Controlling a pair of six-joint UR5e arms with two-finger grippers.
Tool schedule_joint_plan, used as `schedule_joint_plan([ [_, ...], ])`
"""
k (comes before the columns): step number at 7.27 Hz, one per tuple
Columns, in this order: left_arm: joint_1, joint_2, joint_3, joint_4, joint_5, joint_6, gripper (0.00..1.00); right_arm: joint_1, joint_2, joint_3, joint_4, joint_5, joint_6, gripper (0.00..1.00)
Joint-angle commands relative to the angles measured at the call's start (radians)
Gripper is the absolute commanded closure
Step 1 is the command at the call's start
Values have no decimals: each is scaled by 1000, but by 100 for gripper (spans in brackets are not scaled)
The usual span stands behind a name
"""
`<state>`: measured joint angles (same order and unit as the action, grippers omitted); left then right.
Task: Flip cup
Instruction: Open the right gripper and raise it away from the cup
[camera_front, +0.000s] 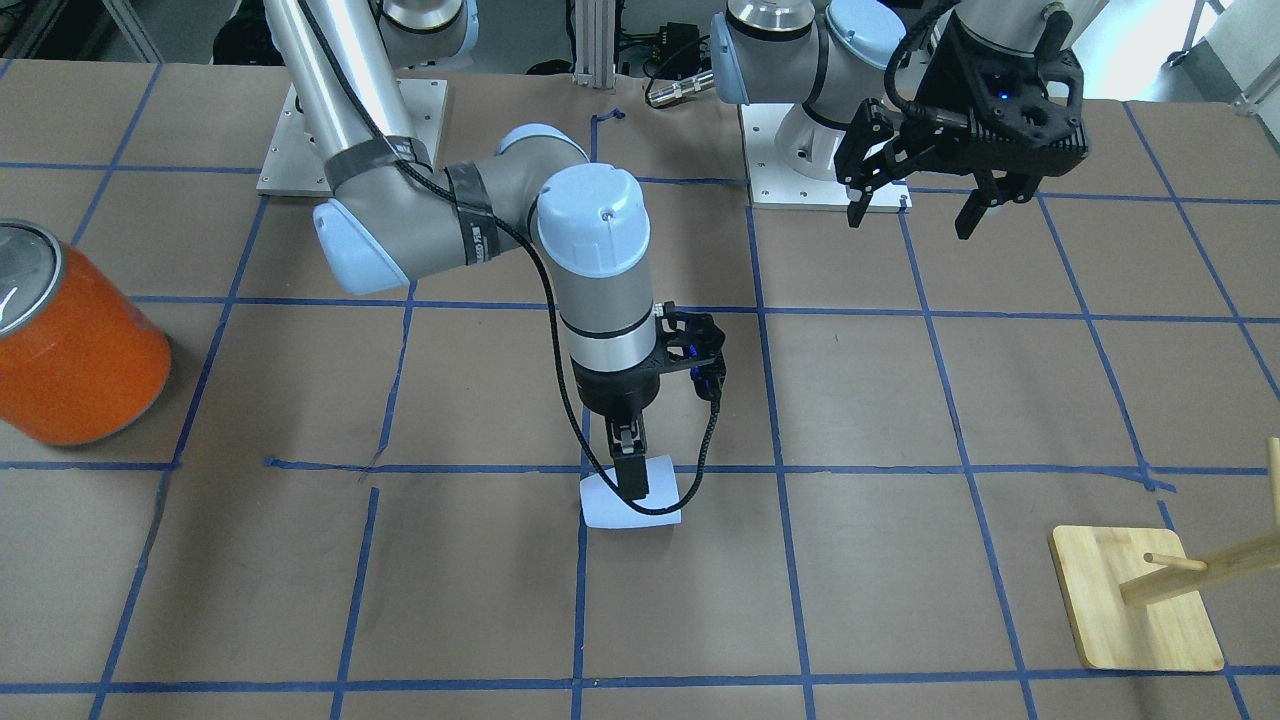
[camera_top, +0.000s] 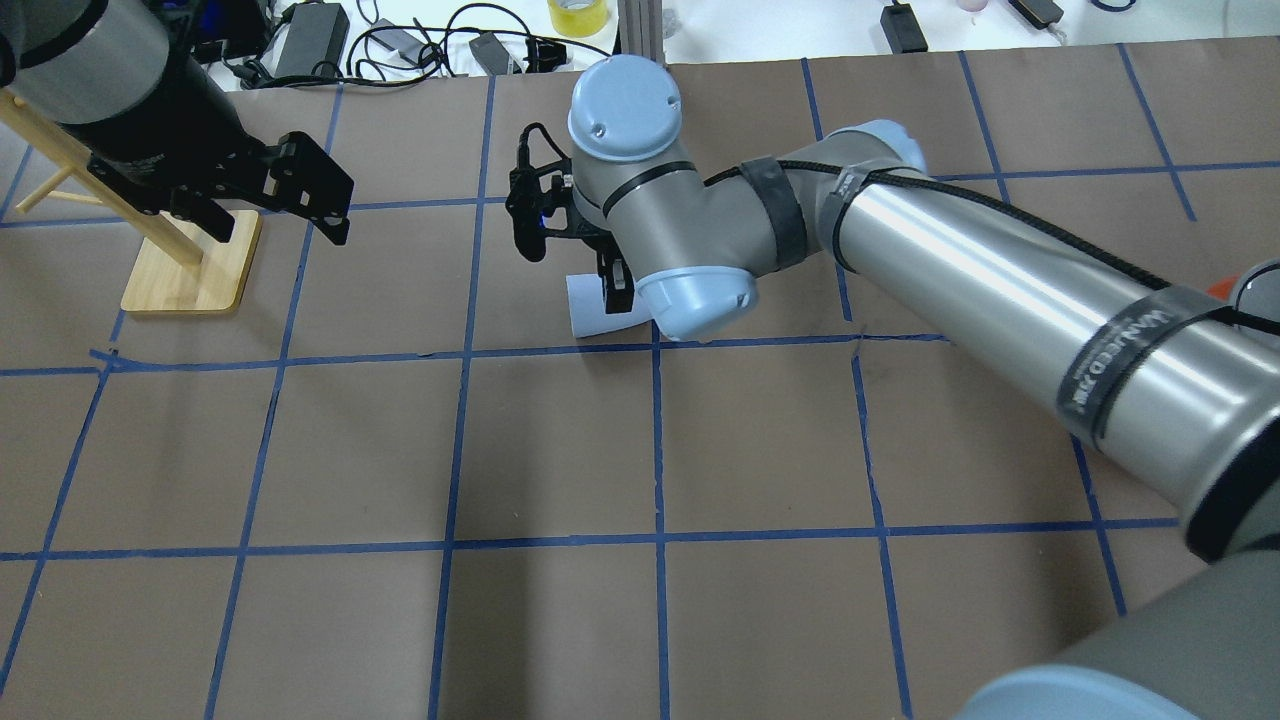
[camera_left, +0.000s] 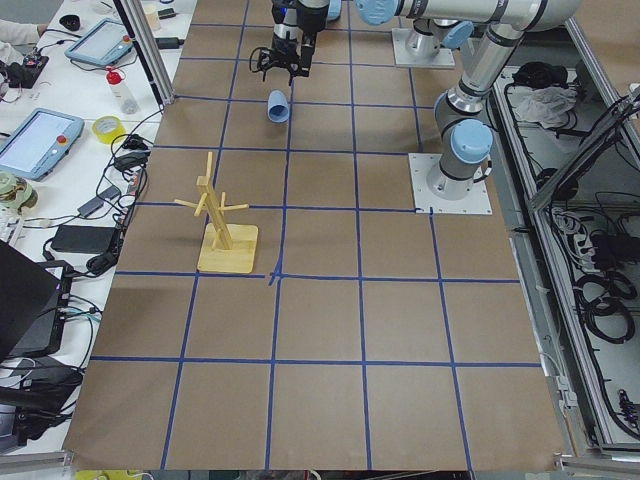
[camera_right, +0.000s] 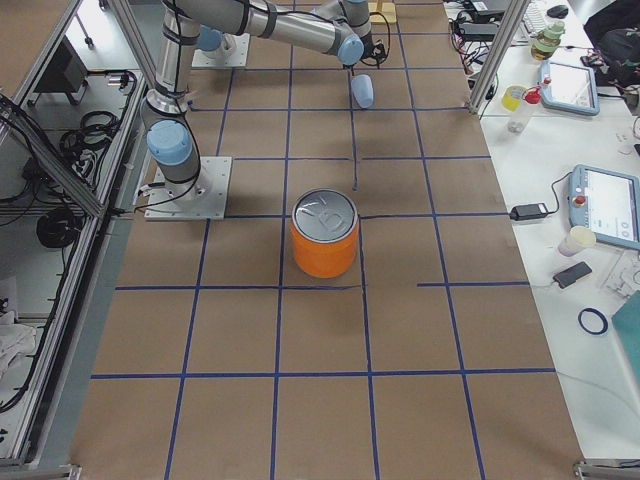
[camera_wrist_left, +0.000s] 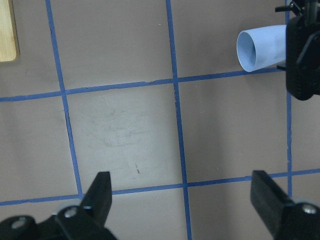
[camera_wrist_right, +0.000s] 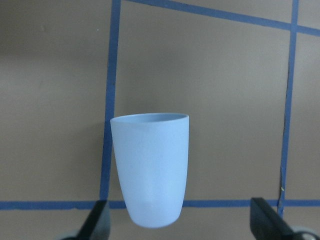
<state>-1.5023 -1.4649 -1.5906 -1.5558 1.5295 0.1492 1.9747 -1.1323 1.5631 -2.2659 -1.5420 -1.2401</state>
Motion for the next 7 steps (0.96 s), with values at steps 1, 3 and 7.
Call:
schedule_joint_plan([
  [1, 7, 15, -6, -22, -72, 1, 0, -86, -169, 0, 208, -1, 40, 0],
  [3, 49, -32, -19, -21, -225, 13, 0, -202, -306, 2, 418, 0, 68, 0],
  [7, 128, -239, -93, 128, -529, 107, 0, -358, -437, 6, 542, -15, 538, 0],
])
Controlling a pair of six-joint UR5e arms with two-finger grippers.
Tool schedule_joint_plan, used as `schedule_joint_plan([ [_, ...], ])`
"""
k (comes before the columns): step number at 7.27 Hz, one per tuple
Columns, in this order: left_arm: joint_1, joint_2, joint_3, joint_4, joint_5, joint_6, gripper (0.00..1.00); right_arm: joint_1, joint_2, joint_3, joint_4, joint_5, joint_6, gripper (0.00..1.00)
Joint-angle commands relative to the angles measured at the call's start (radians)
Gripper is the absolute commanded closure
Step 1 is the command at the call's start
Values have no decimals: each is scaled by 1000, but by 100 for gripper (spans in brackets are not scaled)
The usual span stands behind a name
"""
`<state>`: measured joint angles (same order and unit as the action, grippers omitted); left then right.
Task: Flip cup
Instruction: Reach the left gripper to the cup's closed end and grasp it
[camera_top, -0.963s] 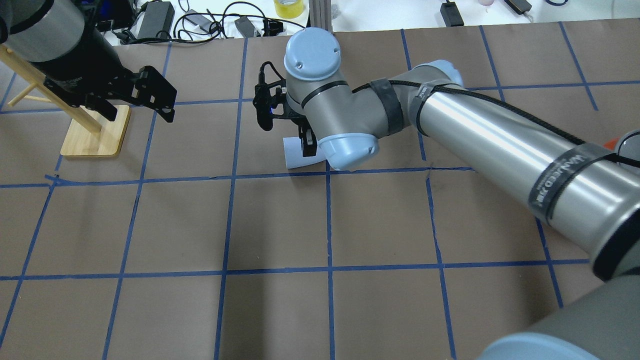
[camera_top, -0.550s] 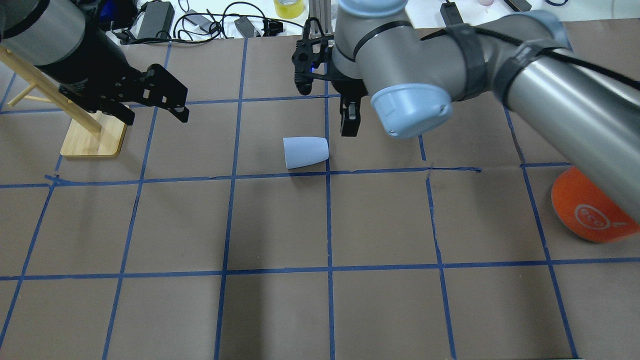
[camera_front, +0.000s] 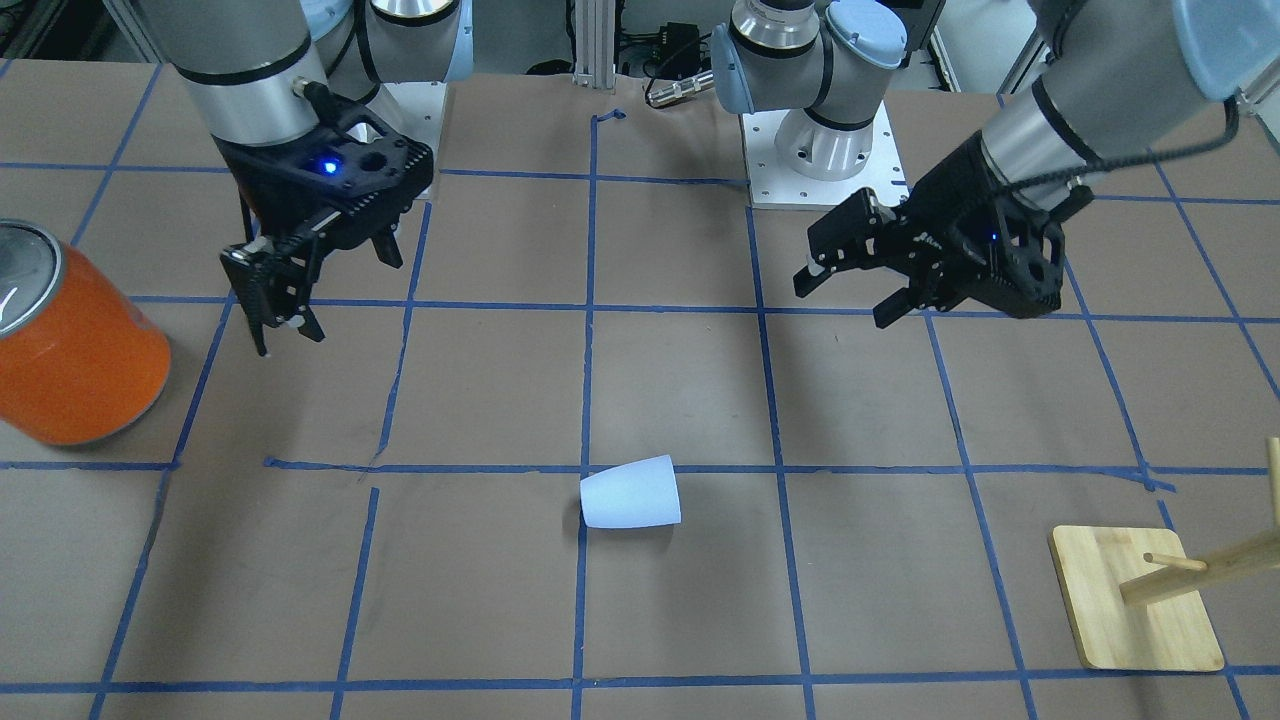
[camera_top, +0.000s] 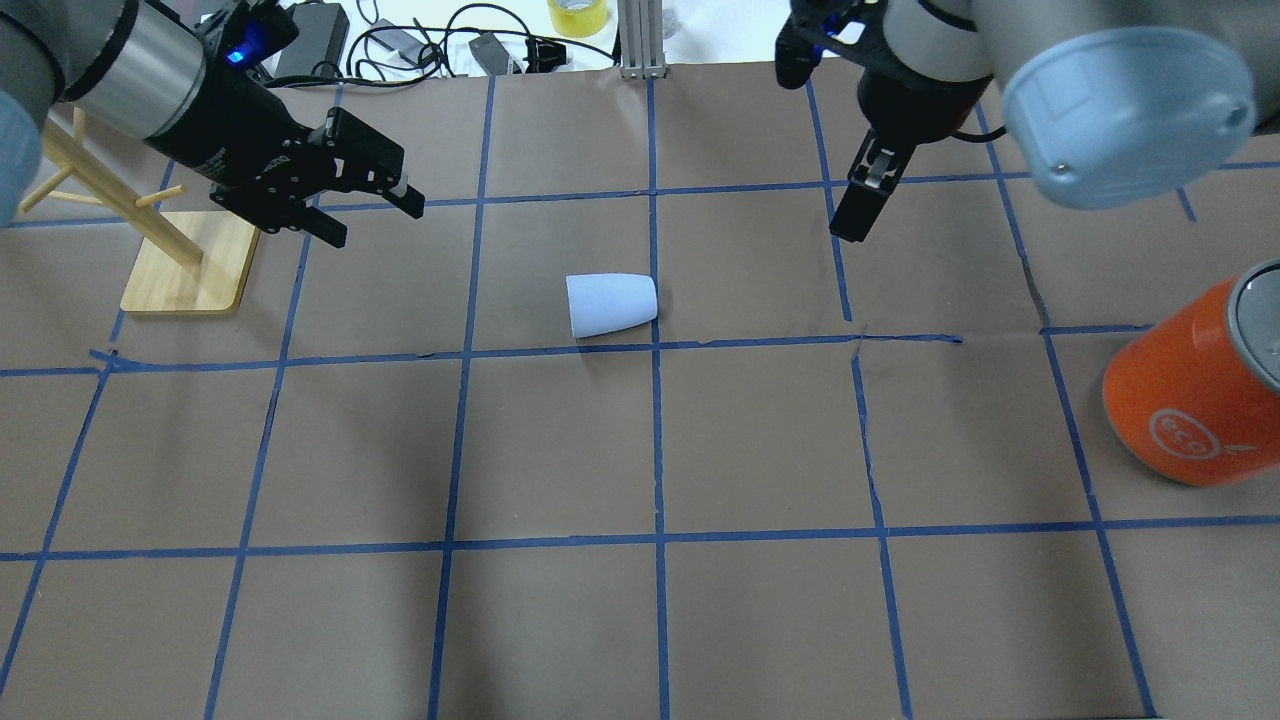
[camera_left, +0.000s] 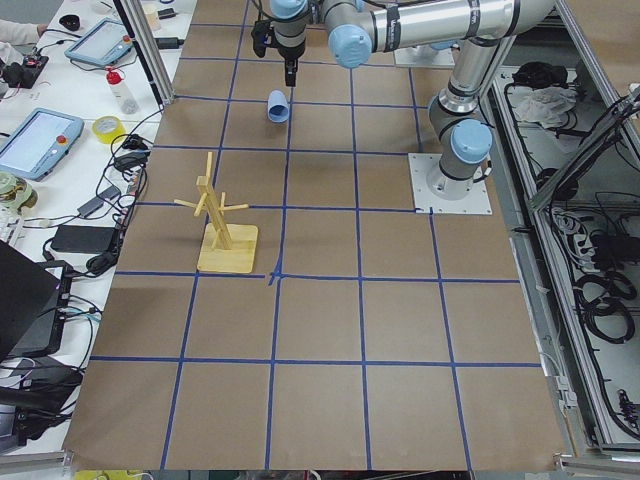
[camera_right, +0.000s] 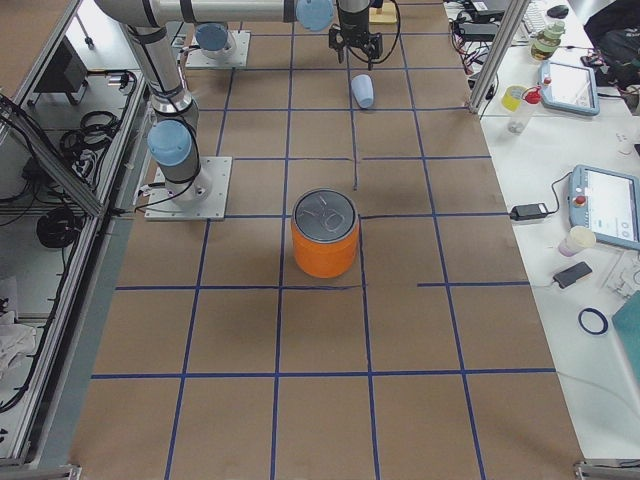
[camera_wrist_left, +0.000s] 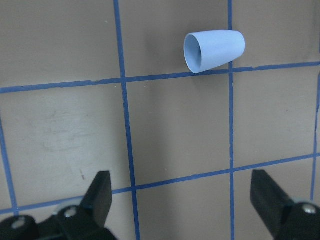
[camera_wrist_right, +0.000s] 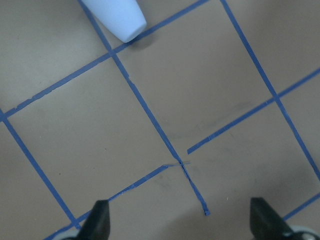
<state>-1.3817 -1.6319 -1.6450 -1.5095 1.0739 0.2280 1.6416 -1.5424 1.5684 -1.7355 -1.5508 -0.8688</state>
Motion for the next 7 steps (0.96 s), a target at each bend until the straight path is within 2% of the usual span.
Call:
schedule_joint_plan([
  [1, 7, -138, -100, 207, -115, 28, 0, -19, -33, -2, 17, -8, 348, 0],
  [2, 7, -202, -136, 324, -161, 10, 0, -17, -42, -8, 30, -3, 504, 0],
  [3, 7, -259, -139, 350, -269, -4, 0, -17, -59, -14, 95, -5, 656, 0],
  [4, 0, -297, -142, 391, -284, -4, 0, -17, -73, -13, 126, -6, 844, 0],
  [5, -3, -340, -150, 396, -329, -6, 0, -17, -76, -11, 131, -3, 944, 0],
  [6, -13, -397, -173, 403, -432, -4, 0, -17, -77, -13, 163, -5, 958, 0],
  [7, -31, -428, -168, 403, -465, -6, 0, -17, -88, -5, 163, -5, 958, 0],
])
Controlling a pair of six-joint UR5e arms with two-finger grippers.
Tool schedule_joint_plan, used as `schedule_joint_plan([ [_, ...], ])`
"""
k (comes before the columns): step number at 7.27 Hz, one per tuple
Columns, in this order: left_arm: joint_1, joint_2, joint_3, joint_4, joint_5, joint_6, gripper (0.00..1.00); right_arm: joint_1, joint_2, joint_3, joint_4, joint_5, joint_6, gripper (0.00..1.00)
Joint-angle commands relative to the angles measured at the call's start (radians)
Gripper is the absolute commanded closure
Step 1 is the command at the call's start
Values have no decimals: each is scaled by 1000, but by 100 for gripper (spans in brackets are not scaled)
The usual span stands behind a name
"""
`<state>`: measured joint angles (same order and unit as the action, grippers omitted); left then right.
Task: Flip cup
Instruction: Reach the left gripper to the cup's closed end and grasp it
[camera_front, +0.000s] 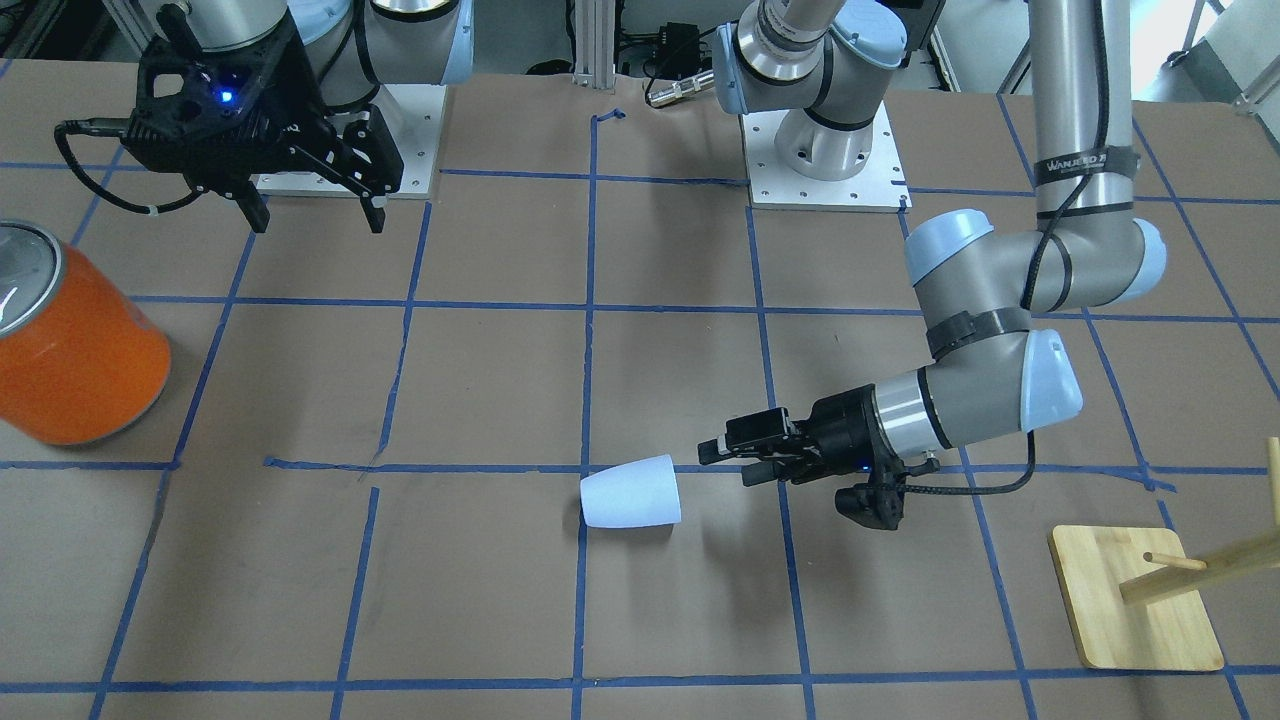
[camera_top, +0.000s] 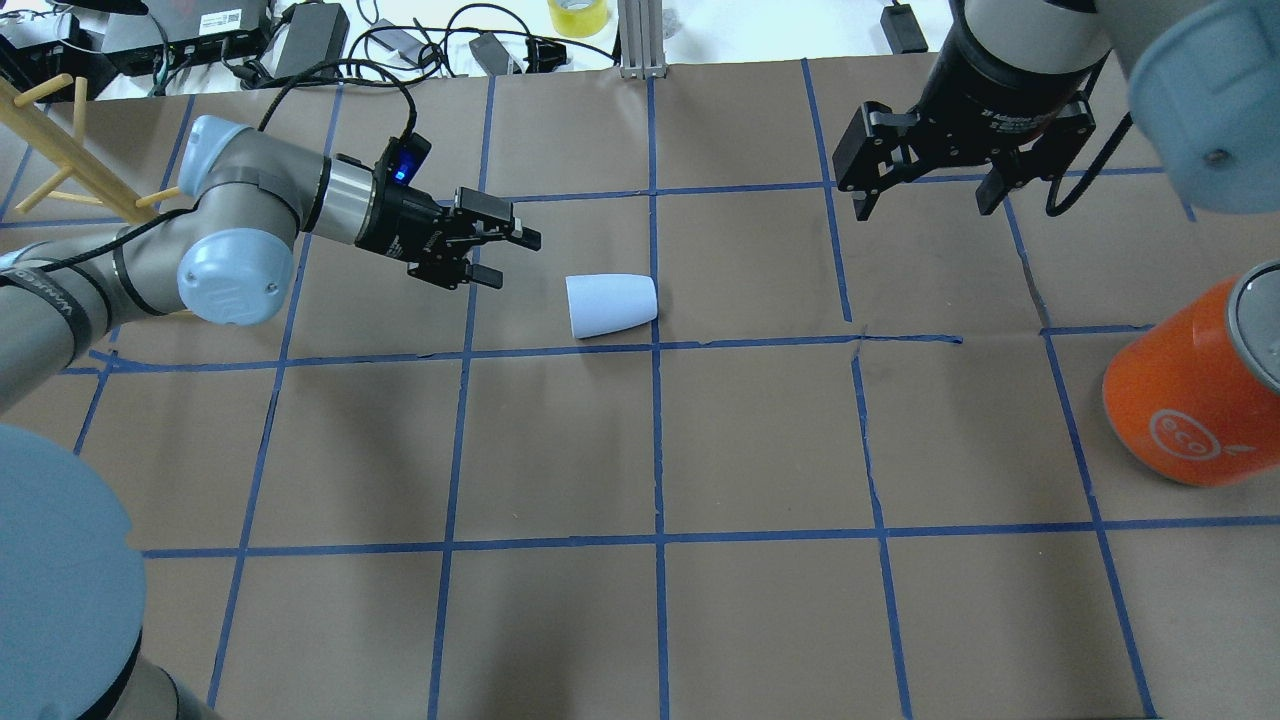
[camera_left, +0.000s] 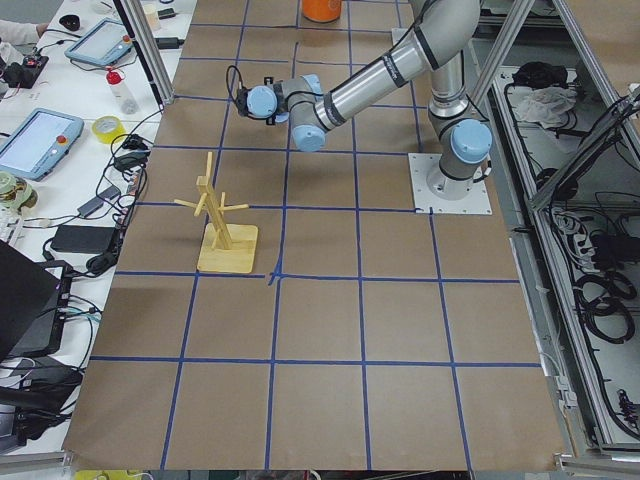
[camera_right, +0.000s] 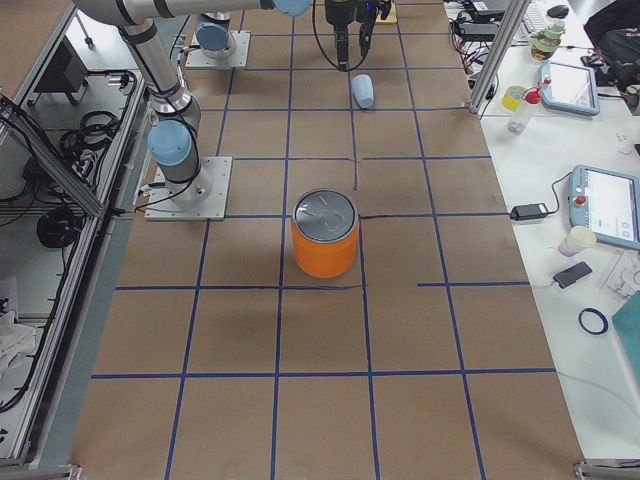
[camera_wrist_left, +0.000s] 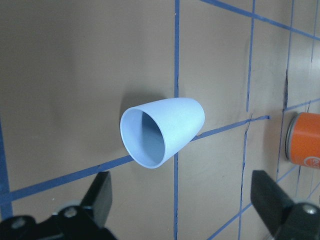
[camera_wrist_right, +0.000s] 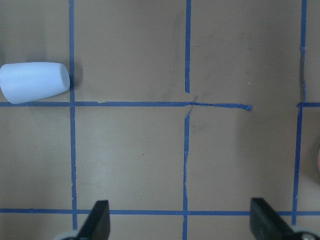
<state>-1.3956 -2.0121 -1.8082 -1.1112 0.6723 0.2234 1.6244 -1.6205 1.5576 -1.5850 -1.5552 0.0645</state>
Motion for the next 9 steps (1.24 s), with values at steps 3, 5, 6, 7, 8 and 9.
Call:
schedule_joint_plan([
  [3, -68, -138, -5, 5, -164, -18, 6, 0, -10, 7, 13, 1, 15, 0],
  [5, -92, -146, 45, 46, -145, -204, 5, 0, -10, 9, 13, 1, 11, 0],
  [6, -100, -155, 49, 86, -131, -257, 14, 0, -10, 9, 11, 4, 11, 0],
  [7, -100, -166, 49, 87, -131, -269, 47, 0, -12, 9, 14, 4, 9, 0],
  [8, -100, -172, 52, 88, -131, -274, 69, 0, -12, 9, 13, 3, 9, 0],
  [9, -100, -171, 56, 88, -132, -304, 92, 0, -12, 10, 14, 3, 8, 0],
])
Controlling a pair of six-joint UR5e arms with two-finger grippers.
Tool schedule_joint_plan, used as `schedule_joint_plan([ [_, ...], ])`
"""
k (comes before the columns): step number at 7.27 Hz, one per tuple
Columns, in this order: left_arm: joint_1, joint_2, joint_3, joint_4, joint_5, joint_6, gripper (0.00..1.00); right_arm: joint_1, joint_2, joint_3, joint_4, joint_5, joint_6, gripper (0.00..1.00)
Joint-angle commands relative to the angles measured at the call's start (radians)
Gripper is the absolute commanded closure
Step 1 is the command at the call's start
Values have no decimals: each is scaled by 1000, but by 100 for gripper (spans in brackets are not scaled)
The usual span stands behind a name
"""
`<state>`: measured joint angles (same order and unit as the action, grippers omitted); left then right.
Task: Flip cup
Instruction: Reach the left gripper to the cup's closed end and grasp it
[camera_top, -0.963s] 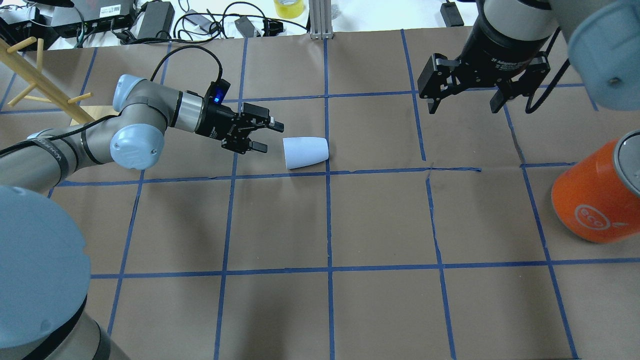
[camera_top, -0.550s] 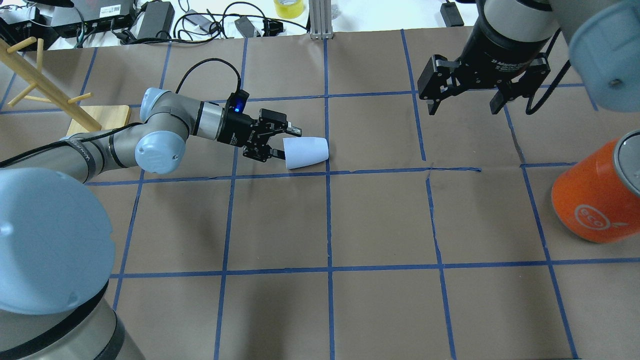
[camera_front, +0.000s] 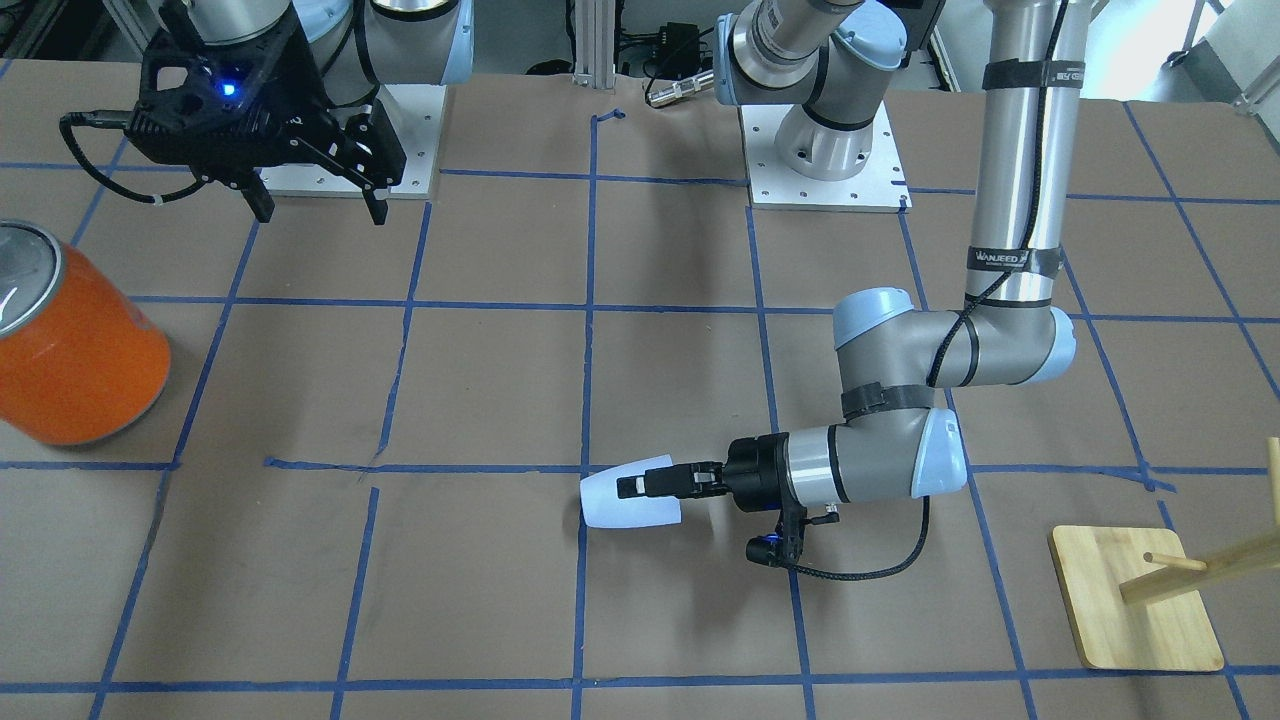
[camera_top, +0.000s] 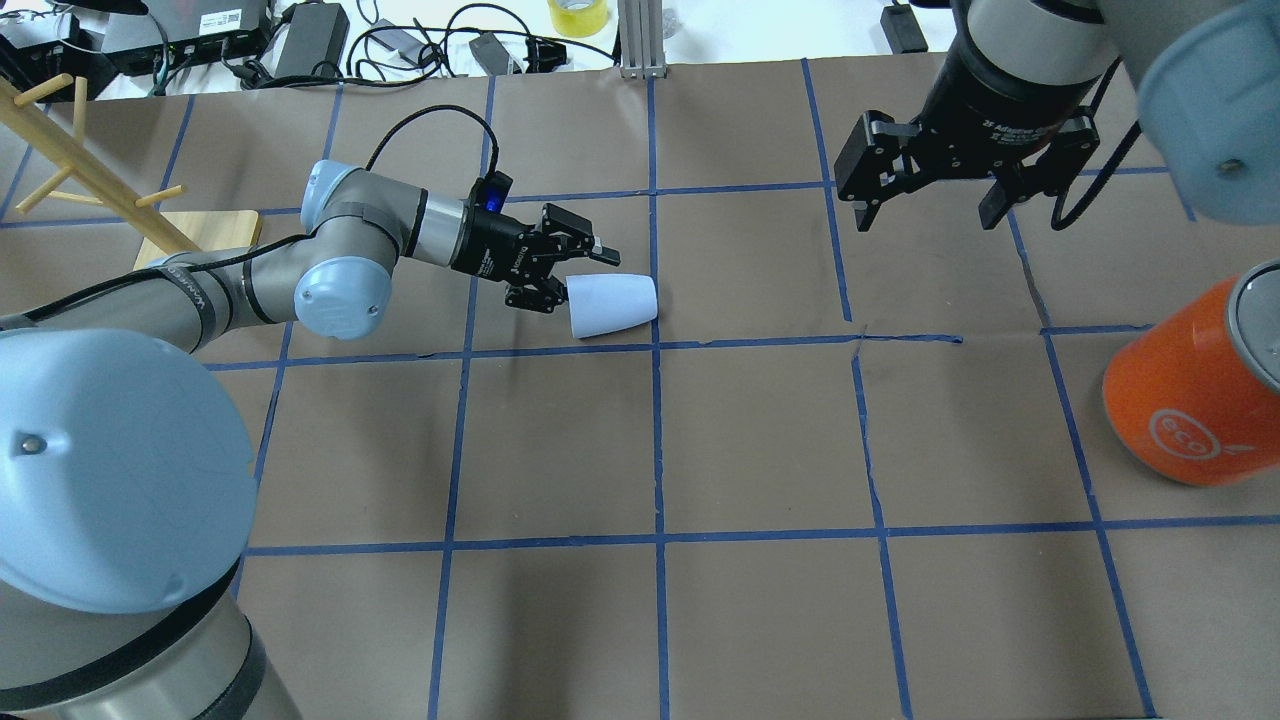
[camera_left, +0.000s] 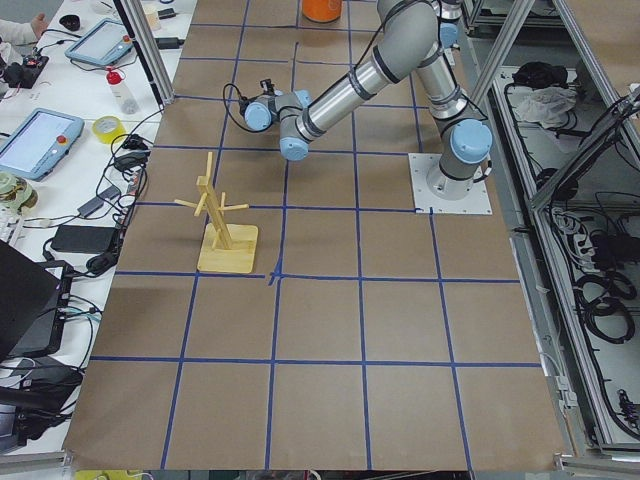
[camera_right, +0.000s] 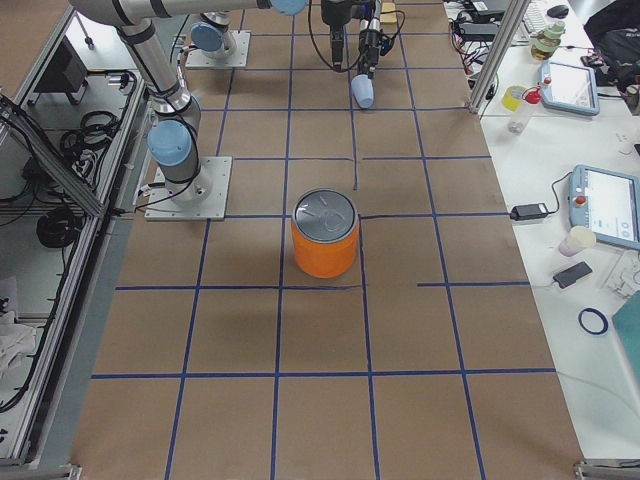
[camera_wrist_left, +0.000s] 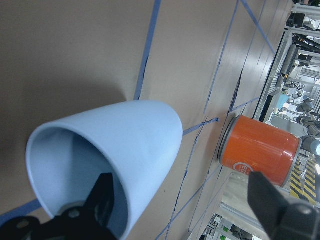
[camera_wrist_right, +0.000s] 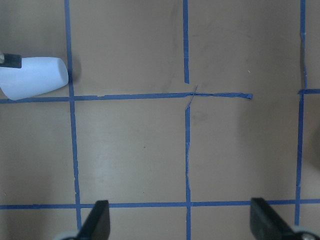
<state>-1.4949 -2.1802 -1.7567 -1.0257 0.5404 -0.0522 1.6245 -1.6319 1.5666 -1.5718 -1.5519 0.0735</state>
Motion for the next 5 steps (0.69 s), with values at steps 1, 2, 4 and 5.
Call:
schedule_joint_plan([
  [1, -2, 5, 5, 13, -5, -97, 100, -2, 0, 1, 1, -2, -1, 0],
  [2, -4, 0, 3, 62, 1, -154, 100, 0, -9, 3, 2, 0, -1, 0],
  [4, -5, 26, 6, 72, 1, -240, 100, 0, -9, 7, 3, 1, -1, 0],
  [5, -7, 52, 22, 125, 33, -291, 100, -2, -9, 7, 3, 0, -1, 0],
])
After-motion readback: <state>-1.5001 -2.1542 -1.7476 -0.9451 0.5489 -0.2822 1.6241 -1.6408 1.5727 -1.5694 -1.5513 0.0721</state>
